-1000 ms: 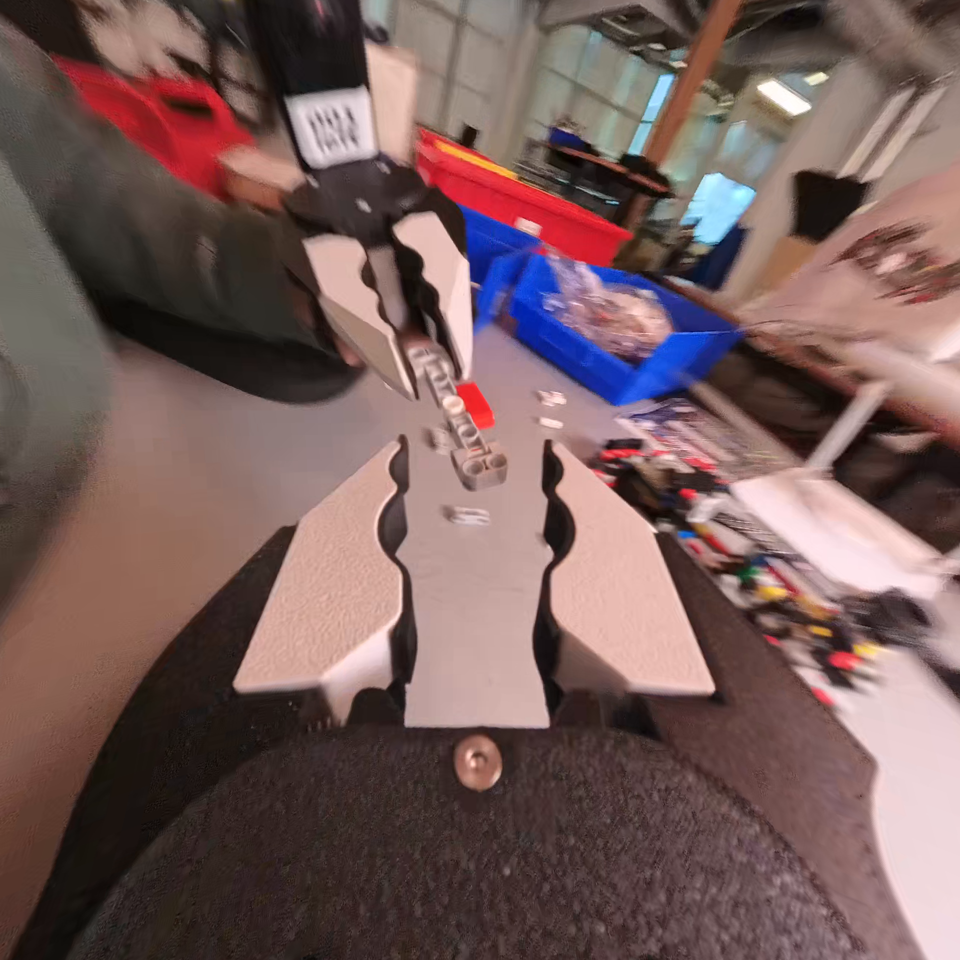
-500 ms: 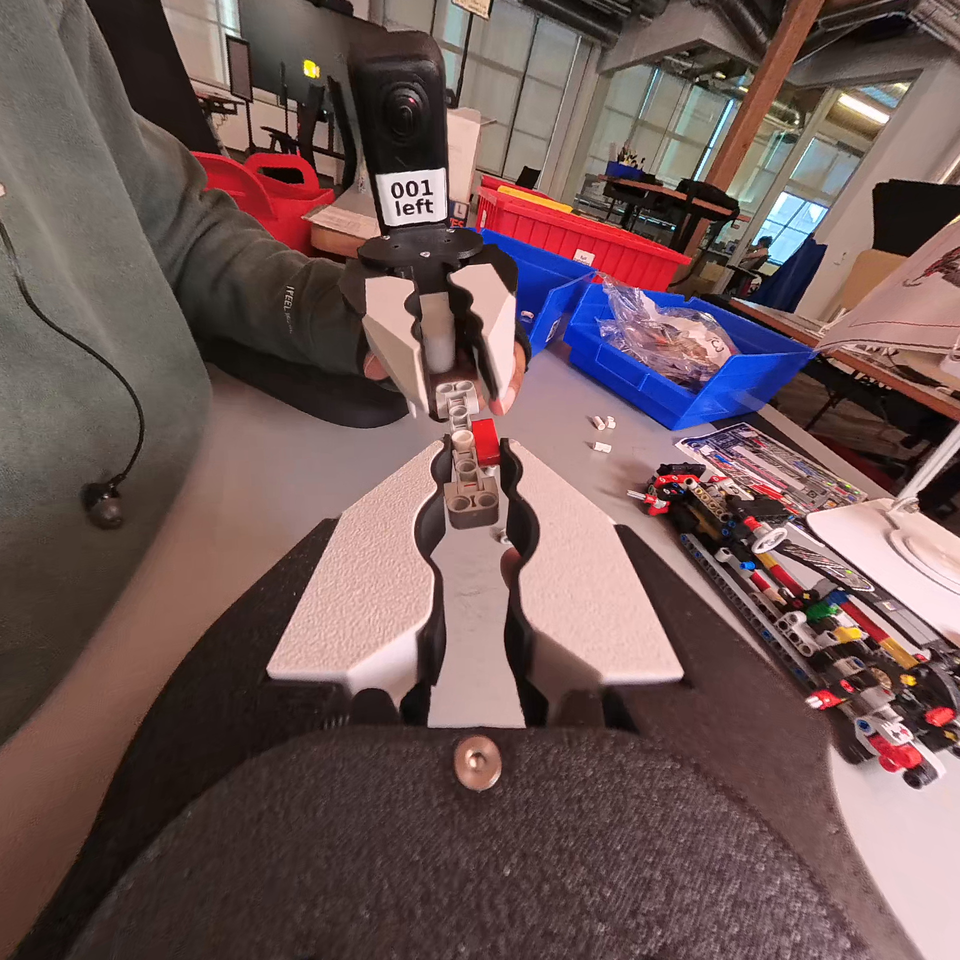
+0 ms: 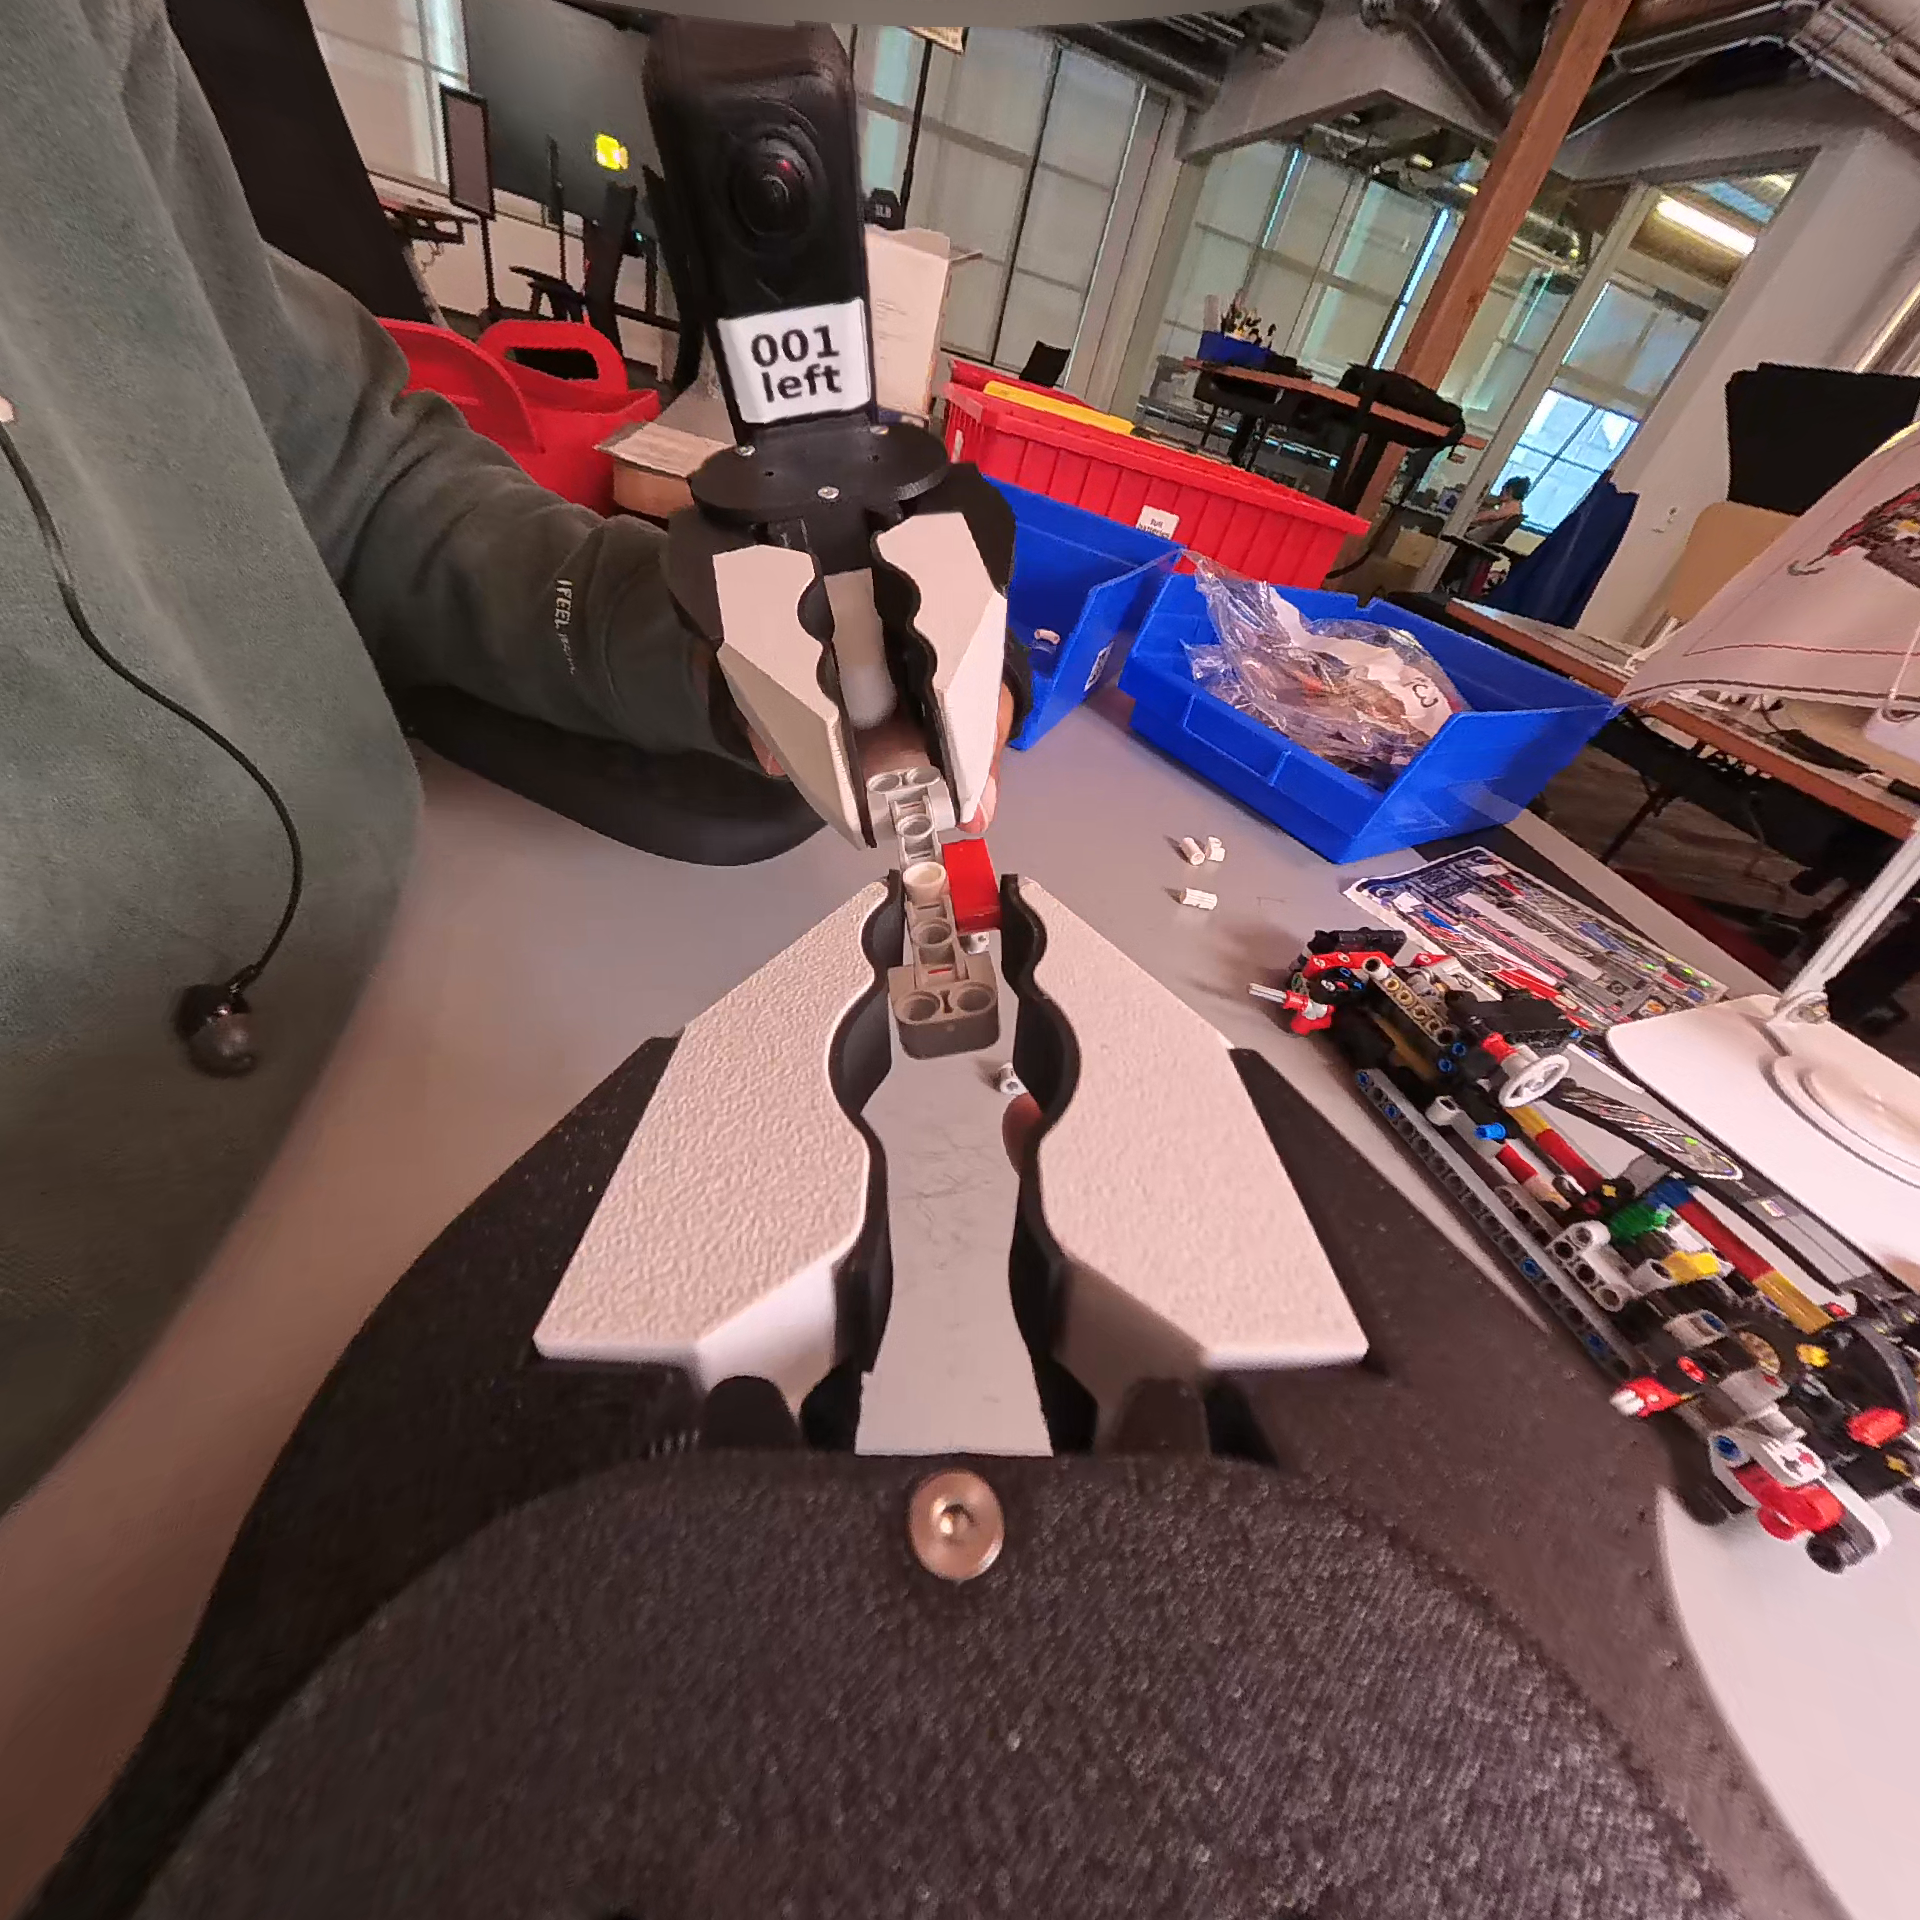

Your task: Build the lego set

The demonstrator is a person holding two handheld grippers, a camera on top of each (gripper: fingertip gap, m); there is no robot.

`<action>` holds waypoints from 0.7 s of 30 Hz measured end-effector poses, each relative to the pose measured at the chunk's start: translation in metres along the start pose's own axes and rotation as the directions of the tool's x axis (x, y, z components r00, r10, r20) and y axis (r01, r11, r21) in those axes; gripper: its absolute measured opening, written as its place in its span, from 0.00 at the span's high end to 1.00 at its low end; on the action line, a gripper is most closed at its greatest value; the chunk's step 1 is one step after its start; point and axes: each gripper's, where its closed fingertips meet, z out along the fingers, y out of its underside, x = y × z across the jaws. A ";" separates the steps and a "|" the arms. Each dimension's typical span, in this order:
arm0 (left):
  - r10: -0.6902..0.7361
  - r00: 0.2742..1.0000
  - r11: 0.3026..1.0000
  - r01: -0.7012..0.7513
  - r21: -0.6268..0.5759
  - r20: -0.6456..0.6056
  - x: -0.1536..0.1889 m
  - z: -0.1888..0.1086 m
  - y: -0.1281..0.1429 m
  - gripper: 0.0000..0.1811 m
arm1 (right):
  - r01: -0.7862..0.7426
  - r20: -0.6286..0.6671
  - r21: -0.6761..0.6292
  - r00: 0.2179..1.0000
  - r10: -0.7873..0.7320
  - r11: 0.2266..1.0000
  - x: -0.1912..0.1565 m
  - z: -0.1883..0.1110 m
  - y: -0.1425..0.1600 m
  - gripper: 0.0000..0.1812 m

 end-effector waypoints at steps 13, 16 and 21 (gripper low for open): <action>-0.092 0.996 0.996 0.092 -0.005 0.014 -0.004 -0.002 -0.003 0.92 | -0.004 -0.046 0.028 0.999 0.005 1.000 0.003 0.001 -0.005 0.91; -0.130 0.991 0.992 0.130 0.008 0.015 -0.006 -0.002 -0.004 0.92 | 0.006 -0.067 0.032 0.998 -0.004 0.999 0.004 0.002 -0.006 0.90; -0.237 0.971 0.970 0.236 0.050 0.027 -0.013 -0.001 -0.004 0.92 | 0.053 -0.150 0.025 0.987 -0.049 0.998 0.012 0.002 -0.007 0.90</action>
